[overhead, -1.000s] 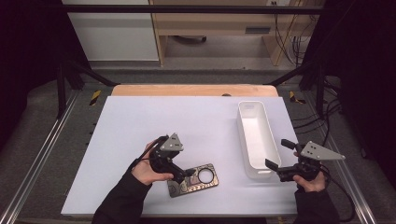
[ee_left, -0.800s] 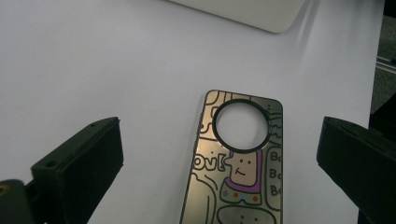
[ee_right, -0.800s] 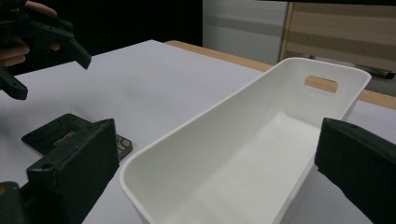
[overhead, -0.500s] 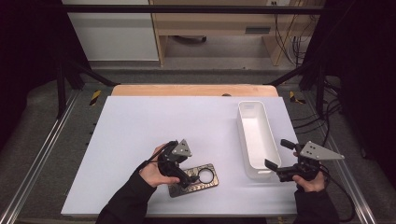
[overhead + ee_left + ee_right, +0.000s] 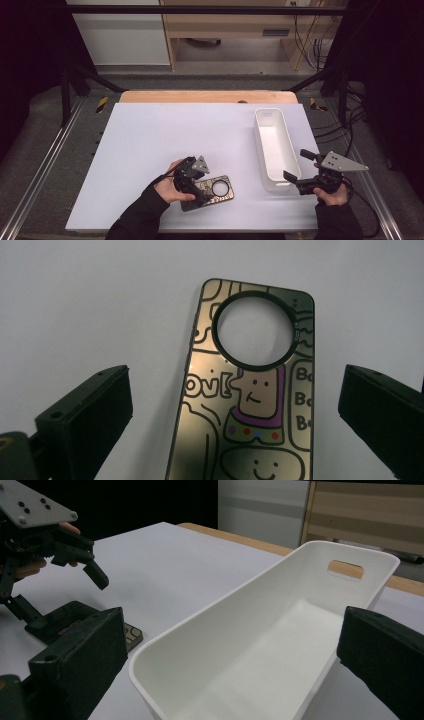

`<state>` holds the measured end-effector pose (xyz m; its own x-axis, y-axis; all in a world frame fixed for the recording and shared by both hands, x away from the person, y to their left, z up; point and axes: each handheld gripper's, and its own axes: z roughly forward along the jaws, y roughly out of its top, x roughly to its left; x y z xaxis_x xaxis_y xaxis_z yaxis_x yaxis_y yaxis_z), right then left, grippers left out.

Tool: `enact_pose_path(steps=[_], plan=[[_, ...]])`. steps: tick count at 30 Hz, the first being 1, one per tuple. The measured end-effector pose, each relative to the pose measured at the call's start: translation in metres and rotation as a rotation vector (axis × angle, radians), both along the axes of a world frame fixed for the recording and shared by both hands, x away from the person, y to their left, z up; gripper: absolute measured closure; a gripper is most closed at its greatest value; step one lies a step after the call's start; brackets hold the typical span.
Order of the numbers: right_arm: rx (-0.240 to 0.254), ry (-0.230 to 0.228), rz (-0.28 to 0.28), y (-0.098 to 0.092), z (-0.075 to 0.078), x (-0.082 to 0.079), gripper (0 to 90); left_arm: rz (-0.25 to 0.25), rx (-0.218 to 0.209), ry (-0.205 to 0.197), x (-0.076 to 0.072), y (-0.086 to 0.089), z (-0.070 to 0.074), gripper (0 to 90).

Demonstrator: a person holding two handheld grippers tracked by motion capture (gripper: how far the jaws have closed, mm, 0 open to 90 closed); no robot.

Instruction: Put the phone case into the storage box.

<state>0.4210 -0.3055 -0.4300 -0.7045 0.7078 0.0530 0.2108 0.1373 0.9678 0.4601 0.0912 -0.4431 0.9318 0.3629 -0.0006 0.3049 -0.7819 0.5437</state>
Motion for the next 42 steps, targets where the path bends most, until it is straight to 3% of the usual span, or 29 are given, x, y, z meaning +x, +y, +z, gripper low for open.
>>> enact_pose_path(steps=[21,42], plan=[[-0.003,0.001,0.000,0.001,0.000,0.000,0.4,-0.024,0.084,0.036,0.001,-0.011,-0.024,2.0],[-0.004,0.005,0.002,0.002,-0.001,0.001,0.5,-0.069,0.108,0.022,0.000,-0.014,-0.028,5.6]])
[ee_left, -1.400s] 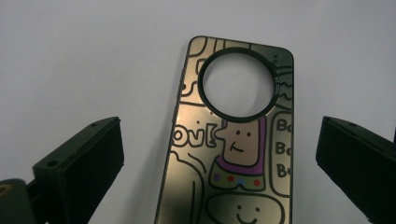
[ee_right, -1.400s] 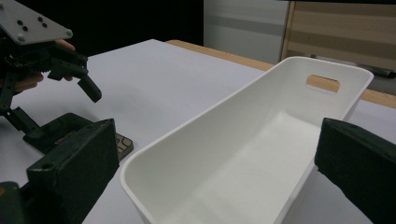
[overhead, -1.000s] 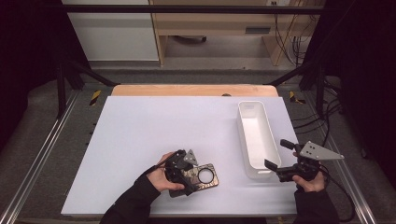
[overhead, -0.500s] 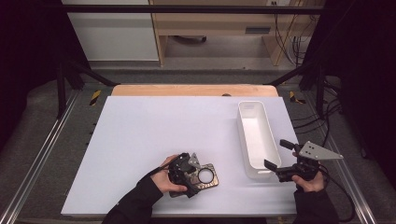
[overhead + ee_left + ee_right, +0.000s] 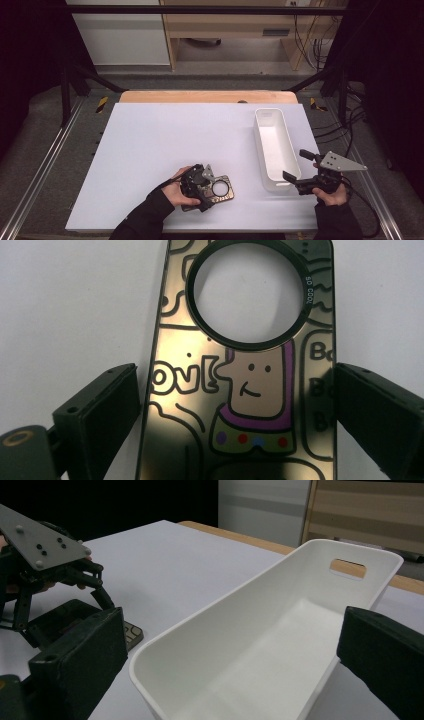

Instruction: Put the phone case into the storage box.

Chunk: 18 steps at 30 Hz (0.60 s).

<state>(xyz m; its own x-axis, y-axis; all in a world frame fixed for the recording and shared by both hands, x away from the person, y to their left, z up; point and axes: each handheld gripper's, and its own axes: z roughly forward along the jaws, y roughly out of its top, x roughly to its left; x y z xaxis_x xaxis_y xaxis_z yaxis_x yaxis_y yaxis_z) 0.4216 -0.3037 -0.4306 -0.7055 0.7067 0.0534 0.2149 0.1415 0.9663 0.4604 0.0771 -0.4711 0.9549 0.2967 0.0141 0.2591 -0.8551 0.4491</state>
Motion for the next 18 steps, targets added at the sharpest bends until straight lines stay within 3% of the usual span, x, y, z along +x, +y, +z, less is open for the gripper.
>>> enact_pose_path(steps=[18], plan=[[-0.003,0.004,0.002,0.0004,-0.0002,0.0003,0.4,-0.038,0.036,-0.001,-0.0002,-0.0046,0.0026,10.4]])
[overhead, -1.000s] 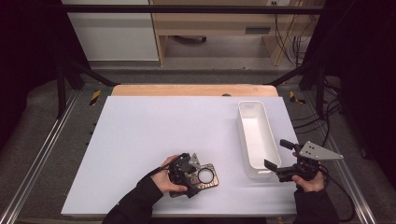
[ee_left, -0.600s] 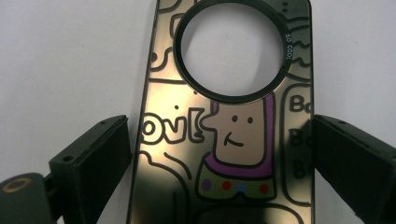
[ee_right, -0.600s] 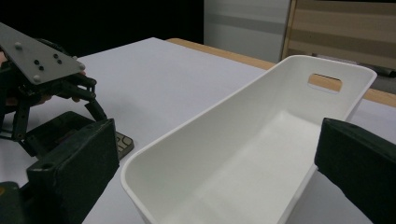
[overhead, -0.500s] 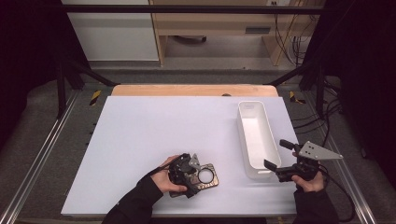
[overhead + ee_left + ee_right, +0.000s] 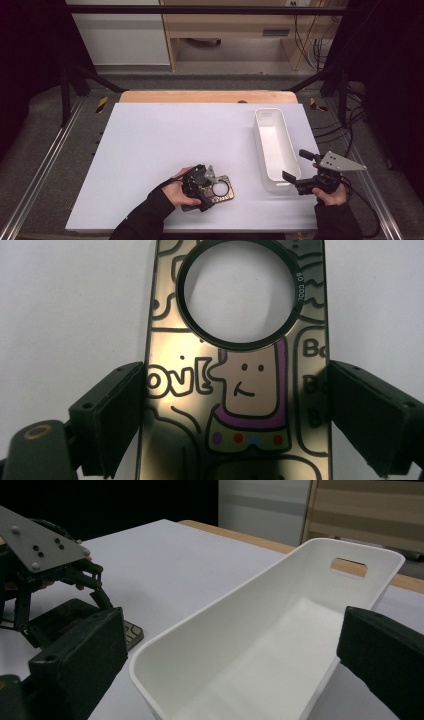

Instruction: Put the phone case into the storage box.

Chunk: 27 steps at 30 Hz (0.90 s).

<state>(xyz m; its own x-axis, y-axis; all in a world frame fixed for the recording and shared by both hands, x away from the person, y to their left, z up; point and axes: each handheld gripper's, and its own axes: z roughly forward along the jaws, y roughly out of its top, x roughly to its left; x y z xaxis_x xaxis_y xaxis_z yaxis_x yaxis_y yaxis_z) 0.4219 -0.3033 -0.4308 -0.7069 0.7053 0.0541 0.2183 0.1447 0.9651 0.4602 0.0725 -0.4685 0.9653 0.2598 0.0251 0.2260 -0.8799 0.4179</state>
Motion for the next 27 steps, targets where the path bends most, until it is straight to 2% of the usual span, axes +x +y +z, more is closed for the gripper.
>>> enact_pose_path(steps=[16,19,27], plan=[[0.000,0.005,0.006,0.001,-0.001,0.001,0.5,-0.006,0.005,0.008,0.001,-0.001,0.001,11.4],[0.000,0.006,0.005,0.000,-0.001,0.001,0.5,-0.008,-0.012,0.019,0.002,0.001,0.002,11.4],[0.005,0.001,0.009,0.000,0.000,0.000,0.4,0.011,-0.061,0.014,0.003,0.005,0.010,11.5]])
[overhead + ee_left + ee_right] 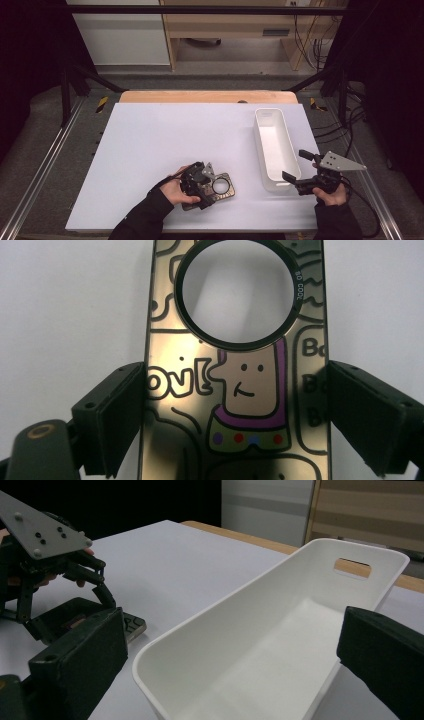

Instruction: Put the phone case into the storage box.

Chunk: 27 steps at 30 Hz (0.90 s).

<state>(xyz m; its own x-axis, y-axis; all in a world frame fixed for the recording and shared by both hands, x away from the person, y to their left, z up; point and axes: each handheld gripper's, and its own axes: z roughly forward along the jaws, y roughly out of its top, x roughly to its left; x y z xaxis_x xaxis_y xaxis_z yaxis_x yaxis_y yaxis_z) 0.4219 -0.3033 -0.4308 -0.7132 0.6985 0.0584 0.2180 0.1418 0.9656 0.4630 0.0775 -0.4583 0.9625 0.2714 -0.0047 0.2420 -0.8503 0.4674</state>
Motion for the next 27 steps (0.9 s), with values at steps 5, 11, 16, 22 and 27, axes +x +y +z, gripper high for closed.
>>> enact_pose_path(steps=[5,11,16,22,27], plan=[[-0.001,-0.002,0.002,0.000,0.000,0.000,0.4,0.002,-0.017,0.000,-0.001,0.000,0.004,11.5],[-0.003,0.000,0.005,0.001,0.000,-0.001,0.4,0.023,-0.056,-0.015,-0.002,0.003,0.009,11.5],[-0.003,0.000,0.008,0.001,0.001,-0.001,0.5,0.038,-0.092,-0.029,-0.003,0.007,0.016,11.4],[-0.011,-0.002,0.011,0.003,0.001,-0.001,0.5,0.050,-0.132,-0.047,-0.004,0.012,0.023,11.4],[-0.014,-0.002,0.021,0.005,0.001,-0.001,0.4,0.077,-0.176,-0.058,-0.004,0.016,0.029,11.4]])
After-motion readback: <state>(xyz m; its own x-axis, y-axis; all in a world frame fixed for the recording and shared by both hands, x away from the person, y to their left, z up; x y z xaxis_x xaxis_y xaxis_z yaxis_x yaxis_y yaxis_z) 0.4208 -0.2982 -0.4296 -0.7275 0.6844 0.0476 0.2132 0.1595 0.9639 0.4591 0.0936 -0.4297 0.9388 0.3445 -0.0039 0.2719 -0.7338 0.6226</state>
